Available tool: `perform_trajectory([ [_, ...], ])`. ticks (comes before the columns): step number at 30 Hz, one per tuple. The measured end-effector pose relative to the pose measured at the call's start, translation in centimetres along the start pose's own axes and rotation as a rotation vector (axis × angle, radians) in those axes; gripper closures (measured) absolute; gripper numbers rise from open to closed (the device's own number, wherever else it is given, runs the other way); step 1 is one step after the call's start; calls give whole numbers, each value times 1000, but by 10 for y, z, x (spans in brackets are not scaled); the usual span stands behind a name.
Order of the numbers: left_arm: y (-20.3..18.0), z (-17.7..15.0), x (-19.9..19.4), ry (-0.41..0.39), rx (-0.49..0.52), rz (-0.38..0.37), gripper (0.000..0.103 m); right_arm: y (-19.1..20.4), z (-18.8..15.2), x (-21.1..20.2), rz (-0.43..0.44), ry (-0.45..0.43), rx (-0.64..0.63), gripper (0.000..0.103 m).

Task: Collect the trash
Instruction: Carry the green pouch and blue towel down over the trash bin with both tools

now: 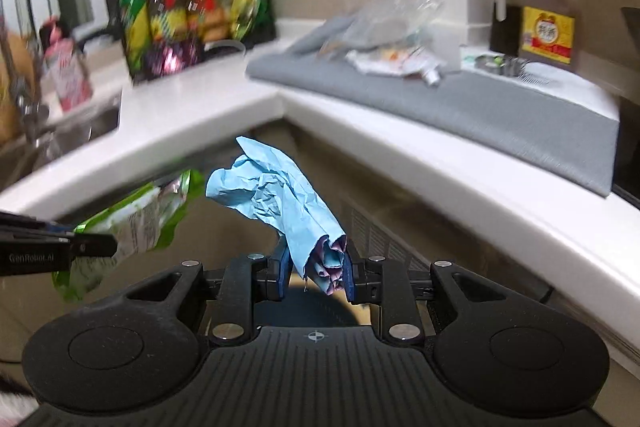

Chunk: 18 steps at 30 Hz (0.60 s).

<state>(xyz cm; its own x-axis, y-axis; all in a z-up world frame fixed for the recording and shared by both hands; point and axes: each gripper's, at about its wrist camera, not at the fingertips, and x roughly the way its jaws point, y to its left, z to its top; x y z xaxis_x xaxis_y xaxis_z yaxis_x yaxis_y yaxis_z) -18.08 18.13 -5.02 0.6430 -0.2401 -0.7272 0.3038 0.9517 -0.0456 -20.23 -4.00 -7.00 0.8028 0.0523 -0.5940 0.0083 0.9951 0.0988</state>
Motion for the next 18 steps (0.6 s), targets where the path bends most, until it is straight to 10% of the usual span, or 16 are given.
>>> perform_trajectory([
  [18, 0, -2, 12, 54, 15, -14, 86, 13, -6, 23, -10, 139, -59, 76],
])
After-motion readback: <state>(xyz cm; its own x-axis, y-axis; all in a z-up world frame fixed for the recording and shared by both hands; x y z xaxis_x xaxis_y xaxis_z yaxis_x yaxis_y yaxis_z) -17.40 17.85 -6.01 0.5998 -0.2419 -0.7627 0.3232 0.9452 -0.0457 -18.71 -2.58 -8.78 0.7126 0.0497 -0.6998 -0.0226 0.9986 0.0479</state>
